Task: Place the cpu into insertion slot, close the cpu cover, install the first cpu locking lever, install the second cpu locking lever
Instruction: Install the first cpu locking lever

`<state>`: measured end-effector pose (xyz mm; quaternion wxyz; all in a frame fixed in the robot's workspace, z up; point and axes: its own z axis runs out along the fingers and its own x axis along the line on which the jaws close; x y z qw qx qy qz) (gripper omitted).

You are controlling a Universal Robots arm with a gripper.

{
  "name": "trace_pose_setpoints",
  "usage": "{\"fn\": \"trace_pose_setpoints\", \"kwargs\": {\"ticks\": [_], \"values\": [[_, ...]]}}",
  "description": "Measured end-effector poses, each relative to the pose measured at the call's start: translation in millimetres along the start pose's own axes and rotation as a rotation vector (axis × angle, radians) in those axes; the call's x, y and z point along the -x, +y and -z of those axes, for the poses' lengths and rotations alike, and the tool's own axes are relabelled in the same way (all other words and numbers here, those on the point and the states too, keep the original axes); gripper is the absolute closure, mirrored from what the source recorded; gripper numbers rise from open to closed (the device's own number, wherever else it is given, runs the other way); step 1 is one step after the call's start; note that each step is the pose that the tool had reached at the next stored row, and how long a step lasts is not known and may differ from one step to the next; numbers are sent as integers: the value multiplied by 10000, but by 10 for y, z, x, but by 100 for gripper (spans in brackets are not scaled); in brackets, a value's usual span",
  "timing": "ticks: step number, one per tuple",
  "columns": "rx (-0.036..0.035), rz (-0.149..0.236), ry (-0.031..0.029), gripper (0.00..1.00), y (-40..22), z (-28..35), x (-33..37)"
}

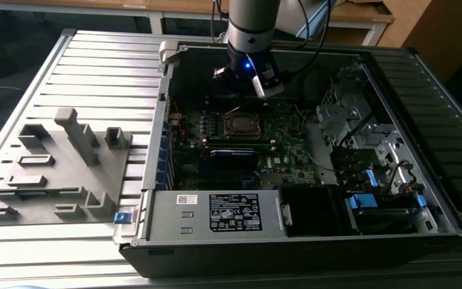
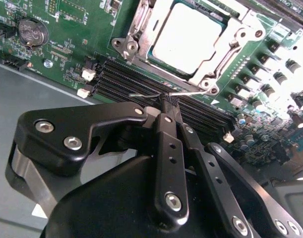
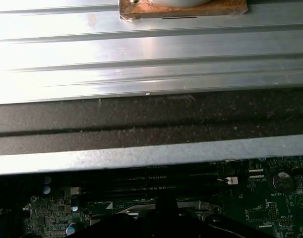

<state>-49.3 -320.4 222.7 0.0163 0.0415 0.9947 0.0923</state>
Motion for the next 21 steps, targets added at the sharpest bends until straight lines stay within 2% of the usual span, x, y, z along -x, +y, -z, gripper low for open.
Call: {"fn": "trace_pose_setpoints", "kwargs": {"ticks": [6, 13, 18, 21], "values": [[-6, -1, -1, 89, 1, -5, 19], [-77, 4, -8, 89, -1, -17, 29], [-80, 14, -68, 89, -8, -57, 28], [-80, 14, -69, 89, -9, -60, 27]]}}
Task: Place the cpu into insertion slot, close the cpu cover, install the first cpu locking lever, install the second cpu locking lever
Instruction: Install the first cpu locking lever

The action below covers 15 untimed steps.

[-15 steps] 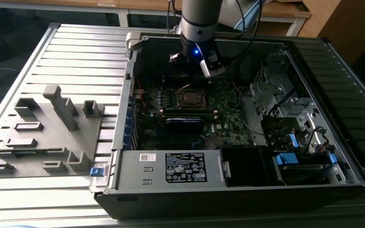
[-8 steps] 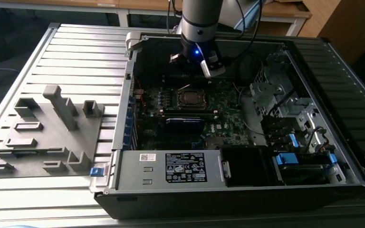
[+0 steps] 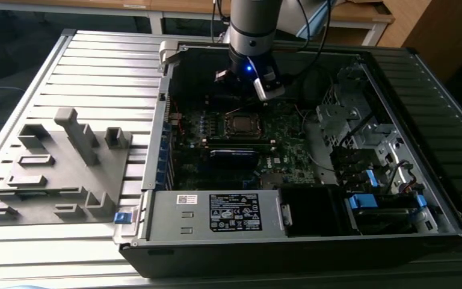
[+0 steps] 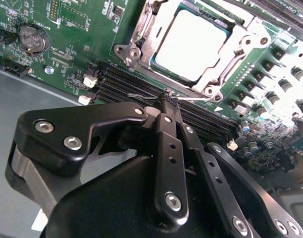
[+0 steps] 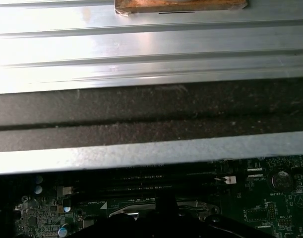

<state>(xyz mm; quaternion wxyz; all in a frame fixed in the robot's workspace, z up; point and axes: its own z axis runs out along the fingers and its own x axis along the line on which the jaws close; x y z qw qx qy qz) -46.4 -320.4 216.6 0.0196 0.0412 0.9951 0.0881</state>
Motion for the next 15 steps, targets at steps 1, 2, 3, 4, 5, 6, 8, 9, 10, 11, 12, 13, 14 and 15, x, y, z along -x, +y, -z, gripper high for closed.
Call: {"fn": "trace_pose_setpoints", "kwargs": {"ticks": [1, 2, 3, 4, 5, 6, 8, 9, 10, 11, 12, 13, 14, 15], "values": [[0, 0, 0, 89, 0, -2, 0], [0, 0, 0, 89, -1, -2, 0], [1, 0, 0, 89, -1, -3, 0], [3, 0, -2, 89, -1, -7, 0], [2, 0, -1, 89, -1, -8, 0], [0, 0, 0, 89, -2, -10, 0], [1, 0, -1, 89, -3, -17, 0], [-1, 0, 0, 89, -3, -18, -1], [-1, 0, 0, 89, -3, -18, -1], [-2, 0, 0, 89, -3, -18, -1], [-1, 0, 0, 89, -4, -18, -1], [0, 0, -1, 89, -4, -19, -1], [0, 0, -1, 89, -3, -19, -1], [-1, 0, 0, 89, -4, -19, -1]]}}
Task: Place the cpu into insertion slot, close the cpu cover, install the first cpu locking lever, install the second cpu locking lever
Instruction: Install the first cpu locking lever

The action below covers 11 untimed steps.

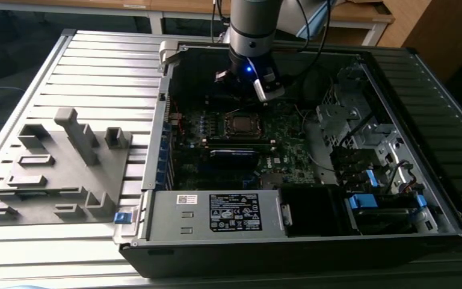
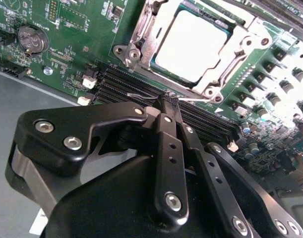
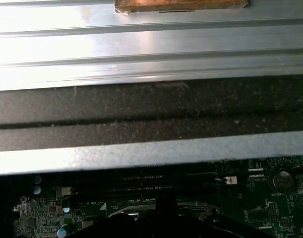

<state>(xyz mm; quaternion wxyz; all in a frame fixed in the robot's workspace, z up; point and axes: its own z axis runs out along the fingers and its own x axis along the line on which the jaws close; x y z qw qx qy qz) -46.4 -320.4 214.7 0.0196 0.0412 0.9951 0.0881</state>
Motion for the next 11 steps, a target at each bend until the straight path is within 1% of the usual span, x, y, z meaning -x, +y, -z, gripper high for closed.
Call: {"fn": "trace_pose_setpoints", "kwargs": {"ticks": [8, 10, 11], "values": [[-6, -199, -36, 89, -1, -7, 0], [-8, -317, -58, 89, -1, -11, -1], [-12, -465, -85, 89, -2, -14, -1]]}}
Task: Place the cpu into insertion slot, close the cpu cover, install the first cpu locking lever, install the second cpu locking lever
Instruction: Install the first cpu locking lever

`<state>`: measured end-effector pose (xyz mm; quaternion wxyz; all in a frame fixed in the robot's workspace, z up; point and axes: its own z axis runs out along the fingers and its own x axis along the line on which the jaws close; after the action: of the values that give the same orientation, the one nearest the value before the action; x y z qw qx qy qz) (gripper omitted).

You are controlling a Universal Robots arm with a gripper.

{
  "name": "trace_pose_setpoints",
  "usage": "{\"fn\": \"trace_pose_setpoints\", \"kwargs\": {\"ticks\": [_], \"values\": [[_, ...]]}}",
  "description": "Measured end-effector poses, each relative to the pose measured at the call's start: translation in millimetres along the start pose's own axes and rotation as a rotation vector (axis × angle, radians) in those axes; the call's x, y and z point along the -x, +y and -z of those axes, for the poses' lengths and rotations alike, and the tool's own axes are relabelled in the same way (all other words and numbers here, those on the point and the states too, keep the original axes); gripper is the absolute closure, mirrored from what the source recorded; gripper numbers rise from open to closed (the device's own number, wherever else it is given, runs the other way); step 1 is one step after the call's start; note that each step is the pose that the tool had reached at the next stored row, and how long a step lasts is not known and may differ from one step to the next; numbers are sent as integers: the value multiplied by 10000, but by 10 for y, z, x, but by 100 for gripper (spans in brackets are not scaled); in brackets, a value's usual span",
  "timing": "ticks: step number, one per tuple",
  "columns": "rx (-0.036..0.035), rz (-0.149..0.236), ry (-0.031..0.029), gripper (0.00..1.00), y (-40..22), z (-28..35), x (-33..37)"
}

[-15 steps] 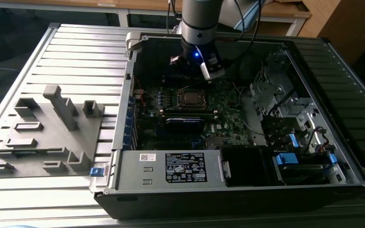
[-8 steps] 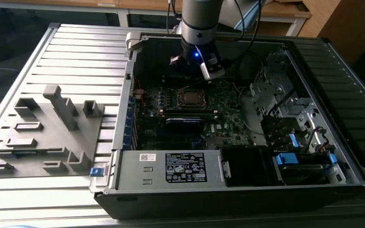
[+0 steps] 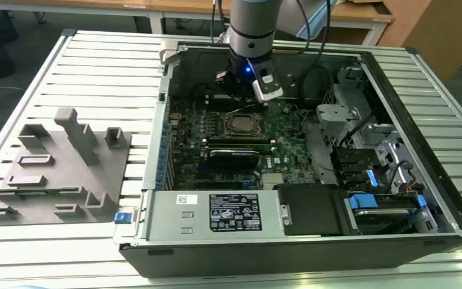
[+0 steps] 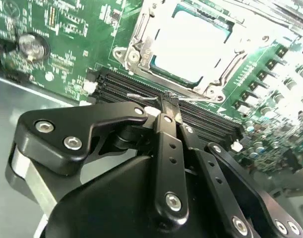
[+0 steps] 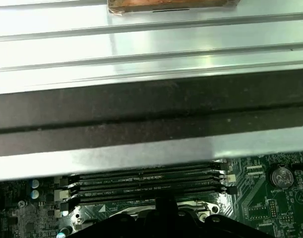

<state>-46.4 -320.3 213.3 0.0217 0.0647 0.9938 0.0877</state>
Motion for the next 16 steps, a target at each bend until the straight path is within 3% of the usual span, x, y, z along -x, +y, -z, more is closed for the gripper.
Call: {"fn": "trace_pose_setpoints", "kwargs": {"ticks": [5, 12, 16], "values": [[-30, -846, -152, 89, -2, -8, 0], [-40, -1062, -195, 89, -1, -11, -1], [-34, -1255, -306, 89, -2, -13, -11]]}}
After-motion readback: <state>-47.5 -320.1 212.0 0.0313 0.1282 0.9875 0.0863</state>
